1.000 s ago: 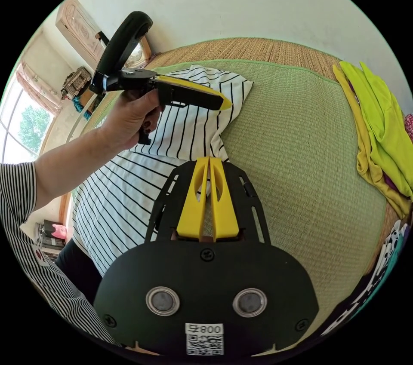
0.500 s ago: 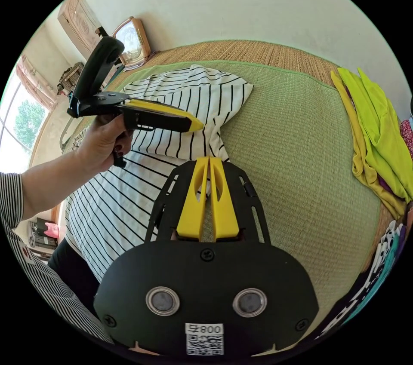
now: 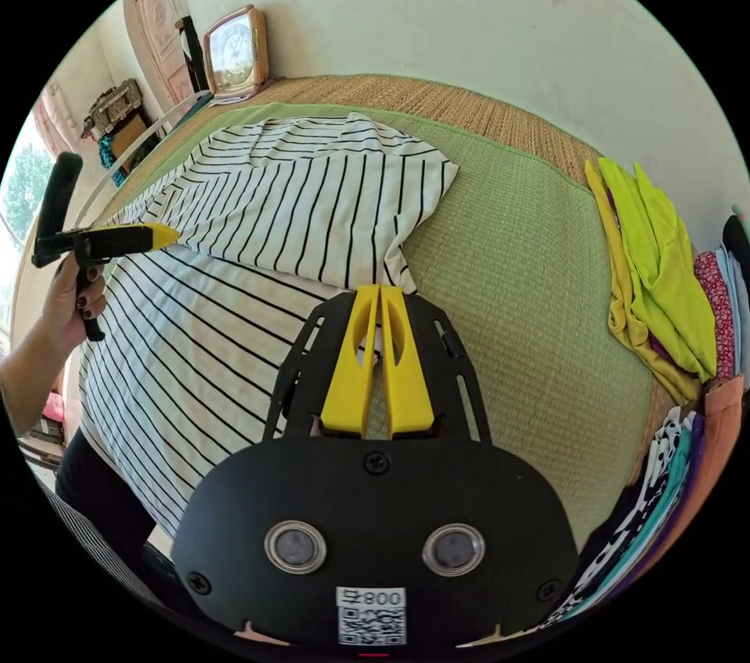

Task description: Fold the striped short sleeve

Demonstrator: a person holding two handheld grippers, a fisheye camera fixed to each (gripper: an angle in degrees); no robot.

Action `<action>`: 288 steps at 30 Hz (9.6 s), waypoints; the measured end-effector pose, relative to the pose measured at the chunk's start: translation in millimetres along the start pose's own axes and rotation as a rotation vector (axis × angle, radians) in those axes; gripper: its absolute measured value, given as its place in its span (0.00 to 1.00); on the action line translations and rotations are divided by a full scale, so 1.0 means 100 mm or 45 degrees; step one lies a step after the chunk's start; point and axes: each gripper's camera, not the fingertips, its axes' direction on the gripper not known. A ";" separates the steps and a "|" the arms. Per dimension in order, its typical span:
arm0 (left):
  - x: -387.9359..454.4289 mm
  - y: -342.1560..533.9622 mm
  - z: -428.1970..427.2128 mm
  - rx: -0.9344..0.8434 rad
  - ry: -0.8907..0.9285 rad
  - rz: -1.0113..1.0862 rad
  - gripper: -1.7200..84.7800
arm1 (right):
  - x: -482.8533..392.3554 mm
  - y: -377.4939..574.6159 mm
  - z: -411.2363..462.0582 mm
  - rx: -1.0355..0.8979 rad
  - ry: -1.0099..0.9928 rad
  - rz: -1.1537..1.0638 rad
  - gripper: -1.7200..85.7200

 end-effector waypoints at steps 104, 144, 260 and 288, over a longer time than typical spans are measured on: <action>1.43 0.12 0.55 -0.075 0.108 0.356 0.04 | 1.46 -1.22 -0.23 0.160 -1.124 0.328 0.03; -0.46 0.16 -0.16 0.415 0.103 -0.313 0.12 | 0.29 -1.58 -0.31 -0.011 -0.581 0.048 0.03; -1.69 1.11 -1.54 0.742 0.140 -0.447 0.02 | -1.82 -3.82 2.34 -0.275 -0.607 -0.722 0.02; -1.23 1.12 -1.41 0.668 0.032 -0.475 0.02 | -1.30 -1.49 1.16 -0.321 -0.528 -0.248 0.02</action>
